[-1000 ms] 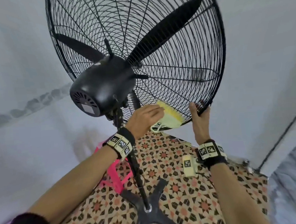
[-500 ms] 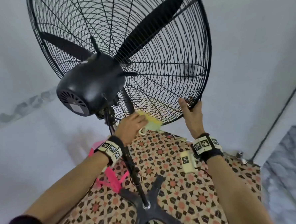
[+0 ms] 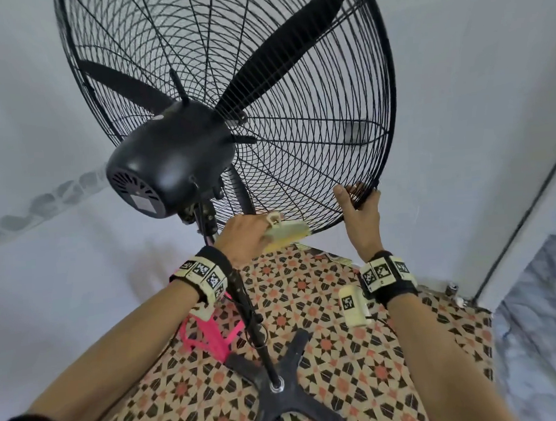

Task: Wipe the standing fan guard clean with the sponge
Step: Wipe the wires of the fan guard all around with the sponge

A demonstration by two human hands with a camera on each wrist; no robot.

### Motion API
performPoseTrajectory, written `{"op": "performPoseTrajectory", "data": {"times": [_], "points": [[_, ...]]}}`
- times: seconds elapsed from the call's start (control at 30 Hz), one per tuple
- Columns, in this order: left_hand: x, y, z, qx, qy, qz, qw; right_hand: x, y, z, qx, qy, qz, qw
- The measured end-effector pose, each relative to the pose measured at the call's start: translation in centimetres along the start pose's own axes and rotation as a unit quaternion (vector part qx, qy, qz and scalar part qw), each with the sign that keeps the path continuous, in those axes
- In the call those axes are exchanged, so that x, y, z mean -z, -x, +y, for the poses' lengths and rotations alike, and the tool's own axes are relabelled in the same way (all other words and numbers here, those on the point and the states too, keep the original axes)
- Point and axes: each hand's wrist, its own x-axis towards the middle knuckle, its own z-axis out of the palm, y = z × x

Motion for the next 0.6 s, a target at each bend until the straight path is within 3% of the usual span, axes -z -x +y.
{"op": "performPoseTrajectory", "data": {"times": [0.07, 0.13, 0.27, 0.4, 0.5, 0.6], "points": [[0.4, 0.5, 0.7, 0.008, 0.121, -0.006, 0.993, -0.2, 0.3, -0.1, 0.001, -0.003, -0.003, 1.000], [0.1, 1.6, 1.4, 0.033, 0.256, -0.006, 0.966, -0.2, 0.3, -0.2, 0.006, 0.001, -0.002, 1.000], [-1.4, 3.5, 2.8, 0.067, 0.491, 0.072, 0.866, 0.4, 0.1, 0.0, 0.005, 0.010, 0.003, 1.000], [-1.9, 3.8, 4.1, 0.106, 0.532, 0.173, 0.822, 0.2, 0.3, 0.3, 0.004, 0.003, -0.002, 1.000], [-1.1, 4.0, 5.6, 0.129, 0.607, 0.145, 0.771, 0.1, 0.5, 0.3, 0.005, 0.007, -0.005, 1.000], [-1.6, 4.0, 6.6, 0.118, 0.590, 0.139, 0.787, 0.4, 0.6, 0.3, 0.003, 0.007, -0.001, 1.000]]}}
